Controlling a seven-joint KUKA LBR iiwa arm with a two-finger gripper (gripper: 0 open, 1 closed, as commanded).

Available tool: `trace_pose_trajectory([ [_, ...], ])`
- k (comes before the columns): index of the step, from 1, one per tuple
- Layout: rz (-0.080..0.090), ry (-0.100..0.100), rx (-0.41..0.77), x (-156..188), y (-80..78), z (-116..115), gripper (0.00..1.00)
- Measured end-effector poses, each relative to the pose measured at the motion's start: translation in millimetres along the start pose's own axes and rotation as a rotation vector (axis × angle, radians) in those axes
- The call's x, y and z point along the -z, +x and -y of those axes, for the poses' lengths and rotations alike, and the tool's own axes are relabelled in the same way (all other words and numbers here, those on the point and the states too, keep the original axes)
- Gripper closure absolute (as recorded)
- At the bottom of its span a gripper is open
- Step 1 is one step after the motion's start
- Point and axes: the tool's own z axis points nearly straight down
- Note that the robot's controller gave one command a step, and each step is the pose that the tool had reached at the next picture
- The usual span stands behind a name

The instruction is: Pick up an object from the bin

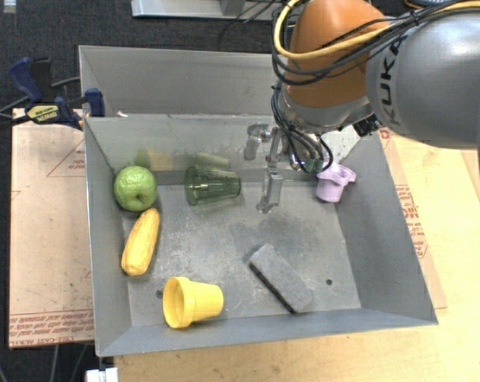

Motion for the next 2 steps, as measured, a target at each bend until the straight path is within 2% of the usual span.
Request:
trace_pose_trajectory([
  [1, 0.007, -0.001, -0.001, 5, -1.0, 0, 0.0],
  [2, 0.015, 0.0, 0.049, -27, -4.5, -13, 0.0],
])
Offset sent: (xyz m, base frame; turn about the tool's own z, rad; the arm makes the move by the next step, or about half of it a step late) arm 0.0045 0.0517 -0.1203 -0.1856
